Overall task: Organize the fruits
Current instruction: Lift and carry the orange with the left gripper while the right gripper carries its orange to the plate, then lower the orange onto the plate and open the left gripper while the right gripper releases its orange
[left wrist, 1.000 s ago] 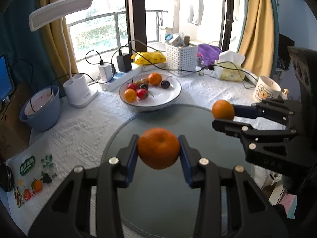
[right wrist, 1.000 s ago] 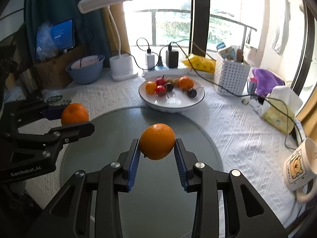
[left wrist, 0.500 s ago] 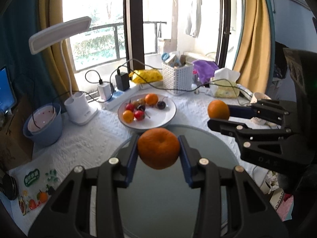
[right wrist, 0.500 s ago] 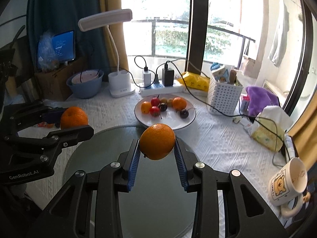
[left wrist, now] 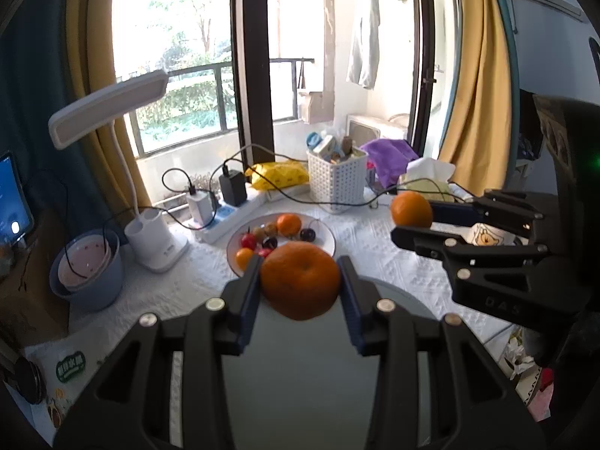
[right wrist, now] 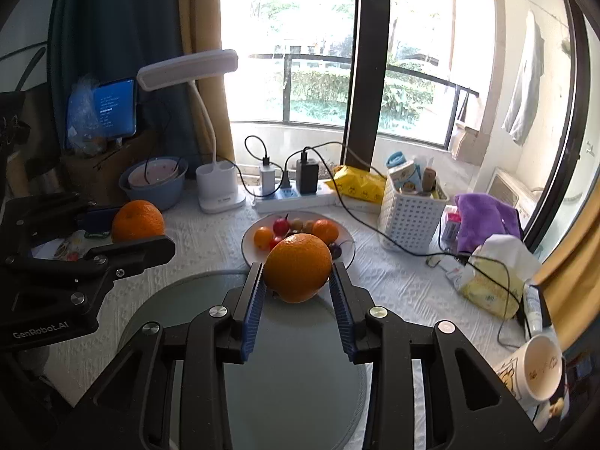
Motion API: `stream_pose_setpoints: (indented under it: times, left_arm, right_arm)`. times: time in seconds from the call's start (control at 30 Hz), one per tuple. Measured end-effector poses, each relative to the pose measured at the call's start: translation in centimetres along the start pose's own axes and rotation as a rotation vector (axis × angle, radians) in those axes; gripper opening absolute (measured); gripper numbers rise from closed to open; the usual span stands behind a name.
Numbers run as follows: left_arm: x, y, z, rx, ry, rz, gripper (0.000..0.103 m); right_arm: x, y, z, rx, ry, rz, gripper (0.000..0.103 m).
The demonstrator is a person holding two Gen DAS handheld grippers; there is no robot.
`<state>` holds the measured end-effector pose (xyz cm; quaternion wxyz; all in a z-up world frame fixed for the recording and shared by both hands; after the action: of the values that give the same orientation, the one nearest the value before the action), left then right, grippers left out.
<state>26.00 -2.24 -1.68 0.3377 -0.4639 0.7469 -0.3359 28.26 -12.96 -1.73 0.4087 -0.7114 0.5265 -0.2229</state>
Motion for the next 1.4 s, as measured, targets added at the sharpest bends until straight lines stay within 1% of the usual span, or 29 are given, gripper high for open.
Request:
stream_pose_setpoints:
  times: [0.37, 0.7, 1.13, 1.4]
  left_arm:
    - [-1.5, -2.3, 1.0, 0.029, -0.004, 0.004, 0.041]
    - [-3.1, -3.4, 3.8, 0.024, 0.006, 0.004, 0.041]
    - [-4.5, -3.9, 8.9, -0.017, 0.028, -0.013, 0.041]
    - [-5.1, -2.8, 12.5, -0.07, 0.044, -0.04, 0.041]
  right_arm:
    - [0.5, -2.8, 1.0, 0.022, -0.002, -0.012, 0.037]
    - [1.2, -4.9, 3.3, 0.022, 0.001, -0.011, 0.037]
    - [2.1, -6.2, 8.1, -0.022, 0.0, -0.011, 0.037]
    - [3.4, -6.4, 11.4, -0.058, -0.003, 0.006, 0.037]
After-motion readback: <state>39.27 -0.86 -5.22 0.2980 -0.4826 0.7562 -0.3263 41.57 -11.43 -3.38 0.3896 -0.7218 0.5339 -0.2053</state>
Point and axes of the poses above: each gripper's, at about its wrist camera, not at the fingertips, and z roughly the way its jaws point, x to its right, y to its underside, the point moved 4 cm from there along z, roughly the way its jaws point, and after that the axes turned 13 degrees about z, right-handed, at the moved point
